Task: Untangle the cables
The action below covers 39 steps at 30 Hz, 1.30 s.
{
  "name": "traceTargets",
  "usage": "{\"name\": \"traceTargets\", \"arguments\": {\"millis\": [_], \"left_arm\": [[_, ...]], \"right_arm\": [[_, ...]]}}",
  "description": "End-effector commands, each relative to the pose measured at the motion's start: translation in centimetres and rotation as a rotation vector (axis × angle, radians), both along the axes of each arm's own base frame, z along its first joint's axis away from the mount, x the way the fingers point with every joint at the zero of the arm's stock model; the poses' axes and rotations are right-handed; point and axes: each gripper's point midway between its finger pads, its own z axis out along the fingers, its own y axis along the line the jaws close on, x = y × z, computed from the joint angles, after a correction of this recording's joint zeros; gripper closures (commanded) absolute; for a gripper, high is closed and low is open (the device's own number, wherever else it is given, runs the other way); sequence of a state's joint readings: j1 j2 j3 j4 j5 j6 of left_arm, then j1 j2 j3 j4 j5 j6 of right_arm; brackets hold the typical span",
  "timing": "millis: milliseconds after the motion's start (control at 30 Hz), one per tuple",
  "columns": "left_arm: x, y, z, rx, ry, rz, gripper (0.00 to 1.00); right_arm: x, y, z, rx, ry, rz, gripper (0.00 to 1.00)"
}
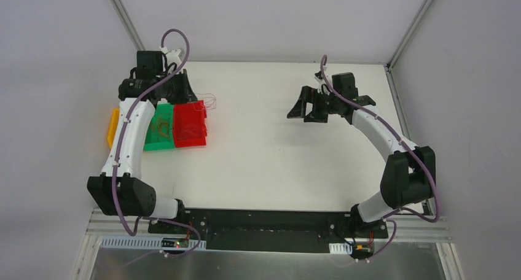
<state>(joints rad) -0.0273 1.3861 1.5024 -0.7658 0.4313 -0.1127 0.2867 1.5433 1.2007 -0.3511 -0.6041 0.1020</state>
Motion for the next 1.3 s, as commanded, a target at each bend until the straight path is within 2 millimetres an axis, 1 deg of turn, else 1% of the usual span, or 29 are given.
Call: {"name": "traceTargets", "arguments": {"millis": [0, 133, 233, 300, 400, 467, 533, 567, 600, 633, 700, 800, 833, 867, 900, 933, 967, 1033, 1133, 1167, 1267], "left_arm": [[-0.7, 5.3, -1.1, 0.173, 0.062, 0.111, 1.0], [0.1, 8.2, -3.3, 0.204, 0.144, 0.202, 1.0], [1.1, 9.9, -5.4, 0.214, 0.197, 0.252, 1.0], [1.9, 10.6, -6.8, 0.211, 0.216, 0.283, 1.0], [2.8, 10.6, -8.9, 0.196, 0.239, 0.291, 1.0], [3.5, 10.4, -10.1, 0.178, 0.251, 0.286, 1.0], [4.0, 10.7, -11.0, 0.187, 0.27, 0.296, 1.0], [4.1, 10.9, -11.5, 0.194, 0.281, 0.298, 0.9], [4.3, 11.0, -11.5, 0.196, 0.282, 0.298, 0.77], [4.4, 10.8, -11.4, 0.19, 0.277, 0.29, 0.64], [4.5, 10.1, -10.3, 0.158, 0.248, 0.265, 0.49], [4.3, 9.0, -8.0, 0.118, 0.197, 0.217, 0.27], [4.0, 8.6, -7.1, 0.106, 0.186, 0.193, 0.22], [4.0, 8.0, -5.8, 0.09, 0.162, 0.149, 0.16], [3.4, 7.2, -5.3, 0.076, 0.168, 0.091, 0.05], [3.3, 6.7, -4.3, 0.077, 0.164, 0.052, 0.01], [3.4, 6.4, -2.8, 0.087, 0.151, 0.028, 0.01], [3.1, 5.5, -1.6, 0.099, 0.175, -0.024, 0.01], [2.6, 3.4, -1.3, 0.067, 0.224, -0.078, 0.01], [2.5, 2.7, -1.3, 0.036, 0.237, -0.081, 0.01], [1.6, 0.2, -1.2, -0.094, 0.271, -0.139, 0.01]], "right_arm": [[-0.2, 0.1, 1.9, 0.043, -0.047, 0.008, 0.01], [-0.3, 0.1, 1.7, 0.042, -0.038, 0.004, 0.01], [-0.4, 0.1, 1.6, 0.042, -0.032, 0.004, 0.01], [-0.4, 0.1, 1.5, 0.043, -0.029, 0.006, 0.01], [-0.6, 0.0, 1.6, 0.035, -0.031, 0.01, 0.01], [-0.7, -0.2, 1.6, 0.021, -0.037, 0.015, 0.01], [-0.8, -0.4, 1.3, 0.006, -0.035, 0.016, 0.01], [-0.8, -0.6, 1.1, -0.008, -0.033, 0.017, 0.01], [-0.7, -0.8, 1.0, -0.026, -0.033, 0.016, 0.01], [-0.7, -1.1, 0.7, -0.041, -0.022, 0.017, 0.01], [-0.8, -1.8, 0.5, -0.06, -0.003, 0.013, 0.01], [-0.6, -3.4, 0.9, -0.066, 0.007, -0.027, 0.01], [-0.4, -4.1, 1.0, -0.068, 0.011, -0.045, 0.01], [-0.4, -4.7, 1.2, -0.073, 0.01, -0.064, 0.01], [0.0, -5.6, 1.4, -0.078, 0.011, -0.095, 0.01], [0.1, -6.4, 1.5, -0.088, 0.017, -0.127, 0.01], [0.4, -7.4, 1.7, -0.096, 0.019, -0.168, 0.01], [0.9, -9.4, 2.2, -0.103, 0.015, -0.246, 0.01], [1.3, -12.6, 2.7, -0.12, 0.003, -0.372, 0.01], [1.3, -13.8, 2.9, -0.127, 0.002, -0.411, 0.01], [0.6, -16.4, 3.2, -0.182, 0.011, -0.5, 0.01]]}}
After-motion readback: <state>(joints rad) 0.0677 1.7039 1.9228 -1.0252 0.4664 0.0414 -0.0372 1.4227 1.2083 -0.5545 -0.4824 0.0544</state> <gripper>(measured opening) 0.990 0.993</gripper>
